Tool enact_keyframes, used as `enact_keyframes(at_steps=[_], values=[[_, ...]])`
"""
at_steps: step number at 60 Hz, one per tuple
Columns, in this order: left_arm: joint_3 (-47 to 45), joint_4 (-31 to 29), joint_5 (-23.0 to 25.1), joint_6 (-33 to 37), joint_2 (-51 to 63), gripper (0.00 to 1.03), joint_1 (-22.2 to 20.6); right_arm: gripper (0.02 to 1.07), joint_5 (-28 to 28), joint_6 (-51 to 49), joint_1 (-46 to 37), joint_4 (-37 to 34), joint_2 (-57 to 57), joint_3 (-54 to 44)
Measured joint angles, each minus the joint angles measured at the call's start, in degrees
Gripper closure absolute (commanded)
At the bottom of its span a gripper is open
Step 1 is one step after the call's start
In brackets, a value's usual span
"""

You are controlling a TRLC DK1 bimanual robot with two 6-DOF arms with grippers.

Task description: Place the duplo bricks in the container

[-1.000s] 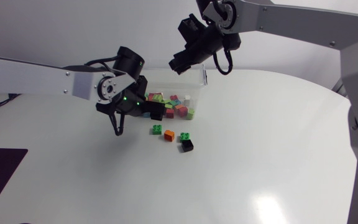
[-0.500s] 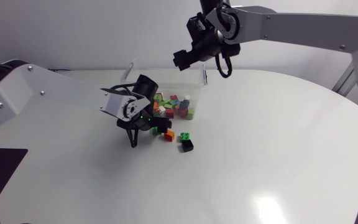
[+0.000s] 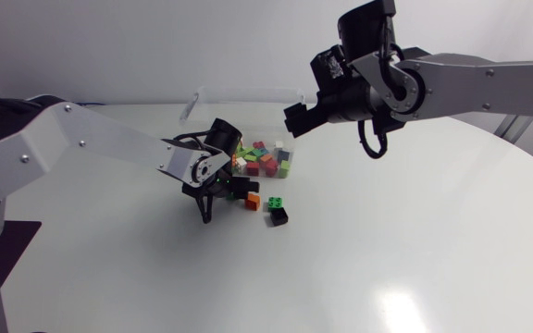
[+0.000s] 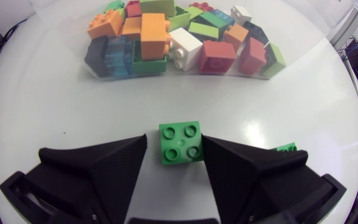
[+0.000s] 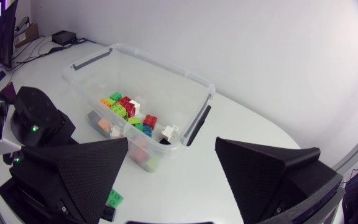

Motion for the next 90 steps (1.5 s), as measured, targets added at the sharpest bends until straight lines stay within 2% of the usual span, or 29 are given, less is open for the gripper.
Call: enact_keyframes(at_steps=[1, 2, 10, 19, 31, 38, 52, 64, 73, 79, 90], values=[[0.00, 0.02, 0.00, -0.22, 0.00, 0.78, 0.00, 0.06, 0.02, -0.02, 0.00, 0.17, -0.52, -0.94], [0.00, 0.02, -0.04, -0.28, 0.00, 0.84, 0.00, 0.06, 0.00, -0.02, 0.00, 0.24, -0.79, -1.44], [0.00, 0.66, -0.42, -0.37, 0.00, 0.87, 0.04, 0.06, -2.73, -2.56, 0.76, 0.50, -3.48, -7.04], [-0.74, 1.51, -0.42, 0.26, -0.85, 0.90, -0.11, 0.06, -10.99, -7.37, 1.05, -0.48, -4.20, -11.74], [-5.42, 1.51, -0.39, 5.92, -9.55, 0.90, 0.17, 0.06, -13.81, -8.59, 0.04, -5.11, -0.33, -9.94], [-7.85, 1.51, 0.77, 10.12, -15.37, 0.90, 1.46, 0.06, -14.05, -6.47, 0.07, -13.57, 5.90, -3.85], [-11.34, 1.46, 8.13, 19.50, -25.38, 0.90, 3.56, 0.07, -14.03, -1.60, 2.56, -25.16, 18.80, 8.44], [-10.60, -0.20, 15.61, 26.53, -29.62, 0.90, 5.97, 0.15, -13.99, 2.05, 4.90, -30.95, 23.41, 13.46], [-7.85, -1.31, 23.02, 31.34, -29.59, 0.90, 8.92, 0.32, -13.38, 3.69, 5.31, -33.40, 25.40, 15.37], [-4.09, -1.70, 26.49, 34.07, -29.07, 0.90, 11.19, 0.48, -12.85, 4.59, 5.31, -34.16, 26.86, 16.26], [3.74, -1.77, 31.36, 37.68, -24.48, 0.90, 13.70, 0.50, -12.41, 5.40, 5.66, -35.23, 29.73, 17.97]])
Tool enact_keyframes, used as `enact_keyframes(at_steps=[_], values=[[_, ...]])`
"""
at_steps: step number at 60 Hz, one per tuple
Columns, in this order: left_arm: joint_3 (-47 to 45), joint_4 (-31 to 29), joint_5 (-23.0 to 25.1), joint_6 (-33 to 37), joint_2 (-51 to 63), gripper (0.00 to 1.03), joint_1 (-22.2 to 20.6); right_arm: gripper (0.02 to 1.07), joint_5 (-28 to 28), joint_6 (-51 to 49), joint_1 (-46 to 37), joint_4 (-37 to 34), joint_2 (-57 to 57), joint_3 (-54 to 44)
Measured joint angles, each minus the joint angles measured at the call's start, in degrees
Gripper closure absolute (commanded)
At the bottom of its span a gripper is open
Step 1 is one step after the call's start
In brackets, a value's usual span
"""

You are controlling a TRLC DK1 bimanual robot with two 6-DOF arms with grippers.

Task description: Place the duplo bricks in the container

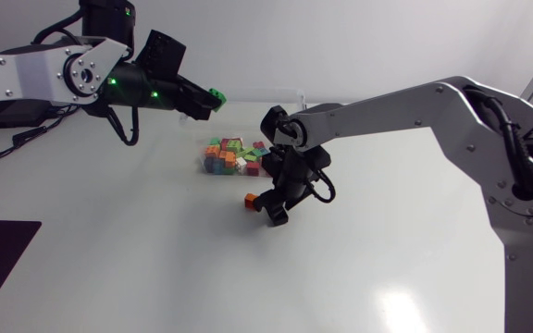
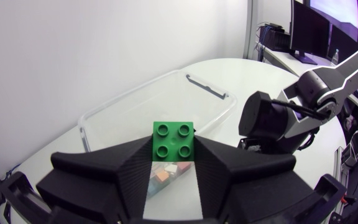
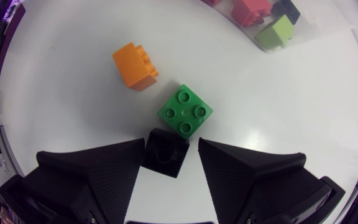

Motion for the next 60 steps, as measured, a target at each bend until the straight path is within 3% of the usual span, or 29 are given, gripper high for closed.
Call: enact_keyframes(at_steps=[7, 21, 27, 36, 37, 44, 50, 60], values=[[3.37, -0.37, 0.96, 1.25, 3.19, 0.90, 0.31, 0.70, 0.04, 0.66, 0.42, -0.57, 0.63, 0.20], [10.80, -0.42, 0.61, 0.28, 10.21, 0.90, 0.35, 0.73, -0.07, 0.81, 0.42, -1.46, 0.42, 0.31], [14.75, -0.37, -4.13, -3.17, 14.05, 0.87, 0.24, 0.73, -0.09, 0.79, 0.13, -2.71, -2.43, 0.28], [17.05, -0.44, -9.49, -7.30, 17.75, 0.59, -0.31, 0.73, -0.07, 0.50, -1.20, -3.54, -9.20, 0.33], [17.18, -0.46, -9.94, -7.76, 18.01, 0.51, -0.46, 0.73, -0.09, 0.37, -1.33, -3.89, -9.81, 0.39], [17.64, -2.75, -12.98, -10.54, 19.12, 0.19, -1.68, 0.73, -0.09, -0.42, -2.86, -5.27, -12.39, 2.43], [16.72, -2.97, -15.08, -12.07, 18.32, 0.07, -3.10, 0.73, -0.09, -0.52, -4.20, -5.88, -13.22, 4.90], [9.90, -3.04, -16.55, -13.66, 11.67, 0.06, -5.60, 0.73, -0.09, -0.98, -5.77, -5.92, -14.49, 9.27]])
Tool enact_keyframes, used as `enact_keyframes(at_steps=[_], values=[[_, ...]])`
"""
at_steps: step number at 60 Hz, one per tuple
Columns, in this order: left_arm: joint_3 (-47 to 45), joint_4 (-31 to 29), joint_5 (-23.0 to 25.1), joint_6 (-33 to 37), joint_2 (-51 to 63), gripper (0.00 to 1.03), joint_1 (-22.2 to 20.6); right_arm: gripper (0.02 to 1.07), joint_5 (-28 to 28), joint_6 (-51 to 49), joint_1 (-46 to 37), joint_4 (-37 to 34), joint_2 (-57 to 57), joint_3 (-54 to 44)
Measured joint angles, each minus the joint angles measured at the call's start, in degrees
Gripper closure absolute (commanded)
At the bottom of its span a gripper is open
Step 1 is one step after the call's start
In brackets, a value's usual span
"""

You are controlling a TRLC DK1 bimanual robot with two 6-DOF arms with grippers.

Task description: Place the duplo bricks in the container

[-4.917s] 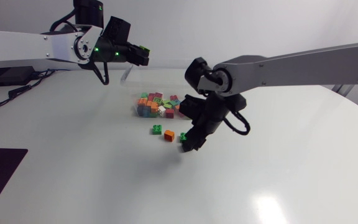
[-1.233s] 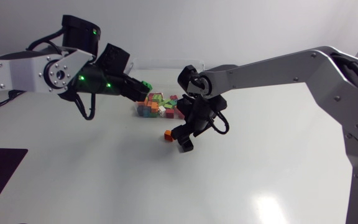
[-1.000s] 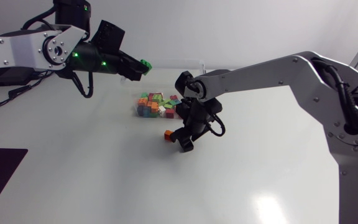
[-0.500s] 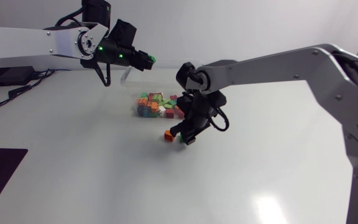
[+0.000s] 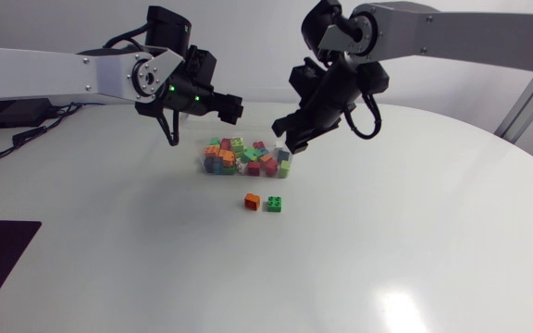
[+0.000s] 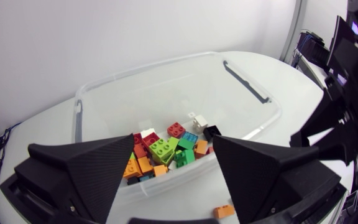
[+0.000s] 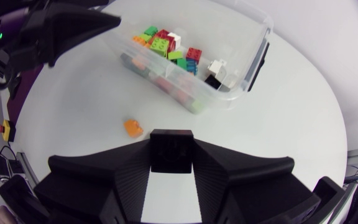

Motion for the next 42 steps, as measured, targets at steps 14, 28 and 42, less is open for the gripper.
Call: enact_keyframes(at_steps=[14, 28, 42], values=[[-9.81, 0.09, -0.42, -0.09, -10.95, 0.06, -3.10, 0.73, -0.22, -1.03, -1.09, 0.72, 0.04, 6.54], [-18.86, -0.07, -0.02, 2.56, -12.52, 0.06, -3.58, 0.73, -0.26, -1.25, -1.66, 4.50, 4.68, 13.42], [-21.70, -3.34, 1.18, 5.38, -12.83, 0.06, -5.95, 0.73, -0.92, -1.49, -1.79, 8.98, 10.99, 18.86]])
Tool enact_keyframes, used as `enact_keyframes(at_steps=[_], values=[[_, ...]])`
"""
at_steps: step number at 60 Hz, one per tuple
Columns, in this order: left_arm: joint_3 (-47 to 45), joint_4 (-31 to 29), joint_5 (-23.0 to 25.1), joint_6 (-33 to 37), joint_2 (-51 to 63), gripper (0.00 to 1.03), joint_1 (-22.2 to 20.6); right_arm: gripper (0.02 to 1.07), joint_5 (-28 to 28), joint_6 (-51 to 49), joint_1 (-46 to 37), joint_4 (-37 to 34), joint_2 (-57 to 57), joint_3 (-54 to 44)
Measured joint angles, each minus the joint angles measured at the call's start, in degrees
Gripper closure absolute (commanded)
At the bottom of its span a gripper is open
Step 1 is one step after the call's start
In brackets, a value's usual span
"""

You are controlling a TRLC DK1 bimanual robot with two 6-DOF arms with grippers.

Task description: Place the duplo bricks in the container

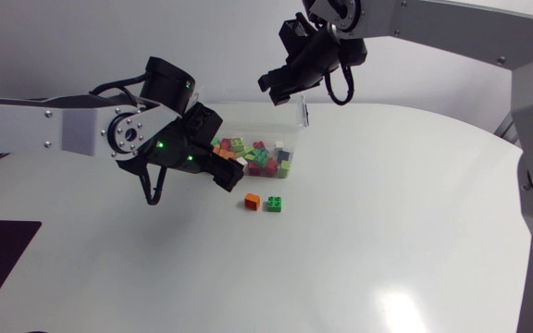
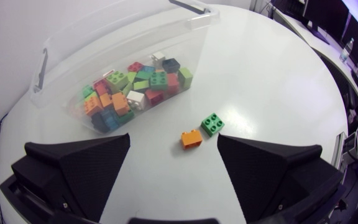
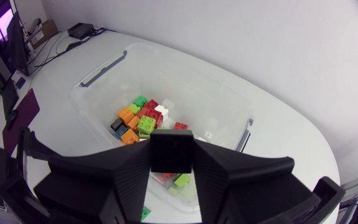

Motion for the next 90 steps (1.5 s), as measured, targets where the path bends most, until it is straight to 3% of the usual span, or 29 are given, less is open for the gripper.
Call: enact_keyframes(at_steps=[5, 7, 9, 12, 32, 45, 64, 76, 82, 85, 87, 90], values=[[0.00, -0.98, 0.13, 0.35, 0.13, 0.06, -1.44, 0.71, -0.17, -0.20, 0.00, 0.33, 2.45, 3.02], [0.02, -1.66, 0.13, 0.37, 0.55, 0.06, -1.97, 0.53, -0.17, -0.20, 0.00, 0.31, 3.41, 4.17], [0.09, -2.38, 0.13, 0.42, 1.25, 0.06, -2.45, 0.28, -0.17, -0.22, 0.00, 0.26, 4.42, 5.29], [0.20, -3.10, 0.11, 0.50, 2.43, 0.06, -2.82, 0.06, -0.17, -0.22, 0.00, 0.13, 5.42, 6.45], [6.25, -7.50, -3.21, -1.68, 14.58, 0.08, -4.02, 0.06, 1.27, -0.61, 0.09, -1.20, 3.78, 5.60], [15.74, -13.40, -5.95, -7.10, 21.68, 0.12, -5.44, 0.07, 6.95, 1.99, 1.20, 0.35, -7.91, -7.10], [30.69, -23.54, -8.09, -12.57, 31.54, 0.18, -5.51, 0.07, 7.39, 3.54, 0.13, 2.97, -18.08, -24.11], [33.00, -24.96, -8.26, -14.88, 34.38, 0.53, -6.21, 0.07, 7.39, 3.72, -1.09, 3.74, -21.51, -30.75], [33.53, -25.38, -8.26, -15.50, 35.21, 0.78, -6.51, 0.07, 7.39, 3.76, -1.09, 4.11, -22.97, -33.31], [33.53, -25.40, -8.26, -15.87, 35.39, 0.82, -6.51, 0.07, 7.39, 3.82, -1.09, 4.87, -23.74, -34.93], [33.53, -25.38, -8.26, -15.93, 35.47, 0.89, -6.51, 0.07, 7.39, 3.93, -1.05, 5.09, -24.22, -35.98], [33.59, -25.40, -8.26, -16.20, 35.50, 0.91, -6.51, 0.07, 7.39, 3.93, -1.05, 5.22, -24.74, -37.53]])
